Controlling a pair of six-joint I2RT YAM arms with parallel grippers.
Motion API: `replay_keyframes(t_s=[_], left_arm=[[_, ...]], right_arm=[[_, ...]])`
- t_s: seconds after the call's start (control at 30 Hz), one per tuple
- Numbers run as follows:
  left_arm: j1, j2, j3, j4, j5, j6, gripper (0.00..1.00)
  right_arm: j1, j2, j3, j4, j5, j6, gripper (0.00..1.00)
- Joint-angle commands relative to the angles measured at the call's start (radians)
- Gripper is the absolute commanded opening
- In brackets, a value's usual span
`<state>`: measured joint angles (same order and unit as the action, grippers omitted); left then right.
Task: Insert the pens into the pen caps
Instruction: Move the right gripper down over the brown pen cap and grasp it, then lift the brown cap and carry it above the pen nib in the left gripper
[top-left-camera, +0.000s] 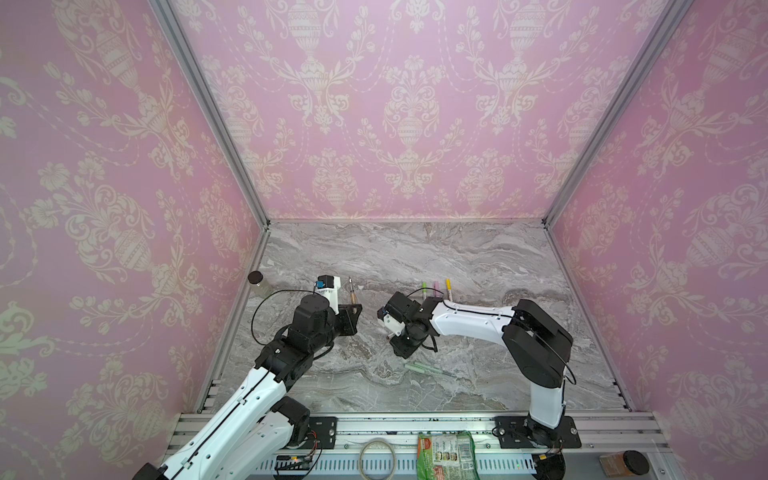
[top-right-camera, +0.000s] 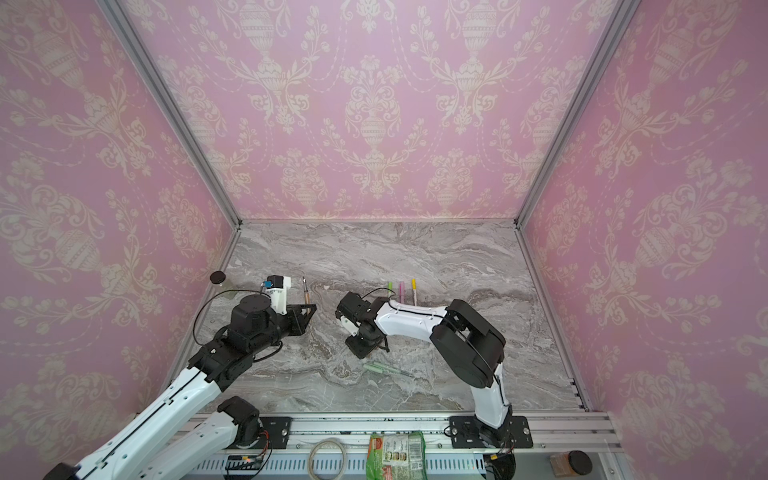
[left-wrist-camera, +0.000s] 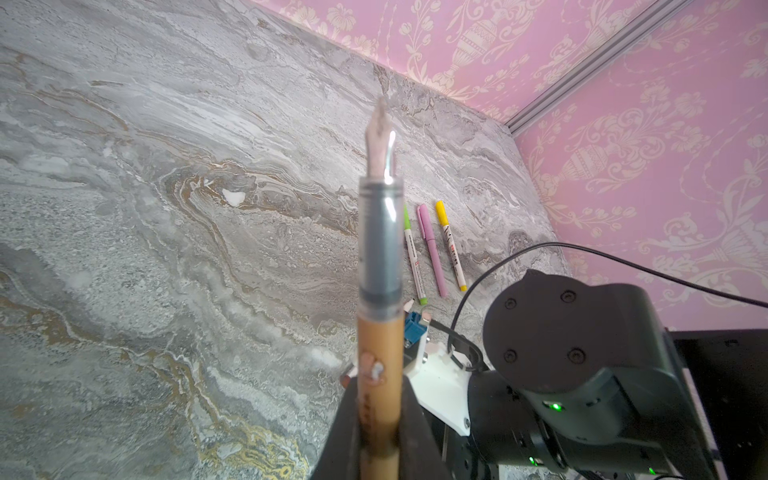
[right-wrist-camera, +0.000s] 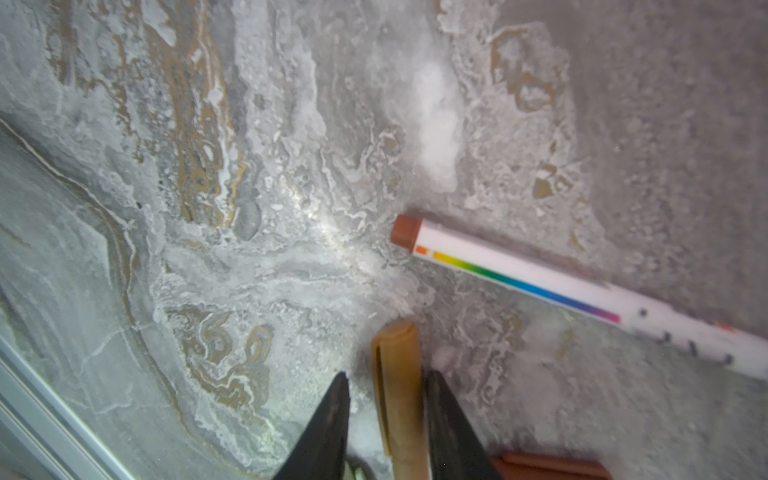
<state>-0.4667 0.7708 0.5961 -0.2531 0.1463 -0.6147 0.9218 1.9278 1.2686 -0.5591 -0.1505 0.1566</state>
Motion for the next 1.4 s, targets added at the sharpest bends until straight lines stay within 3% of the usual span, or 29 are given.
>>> replay_keyframes(t_s=[0.0, 0.27, 0.87, 1.13, 1.37], left_arm=[[0.007, -0.016, -0.004, -0.016, -0.021, 0.007, 0.00], [0.007, -0.023, -0.003, -0.018, -0.024, 0.003, 0.00], [0.008, -0.041, 0.001, -0.026, -0.031, 0.003, 0.00], [0.007, -0.052, 0.007, -0.032, -0.031, 0.005, 0.00], [0.007, -0.049, 0.008, -0.019, -0.011, 0.014, 0.00]], right_arm=[[0.012, 0.033, -0.011, -0.014, 0.012, 0.007, 0.28], [0.016, 0.052, -0.007, -0.001, 0.021, 0.017, 0.17], [0.062, 0.137, 0.054, -0.059, 0.179, 0.069, 0.22], [0.070, 0.127, 0.058, -0.060, 0.209, 0.094, 0.11], [0.057, 0.019, 0.067, -0.029, 0.194, 0.157, 0.03]])
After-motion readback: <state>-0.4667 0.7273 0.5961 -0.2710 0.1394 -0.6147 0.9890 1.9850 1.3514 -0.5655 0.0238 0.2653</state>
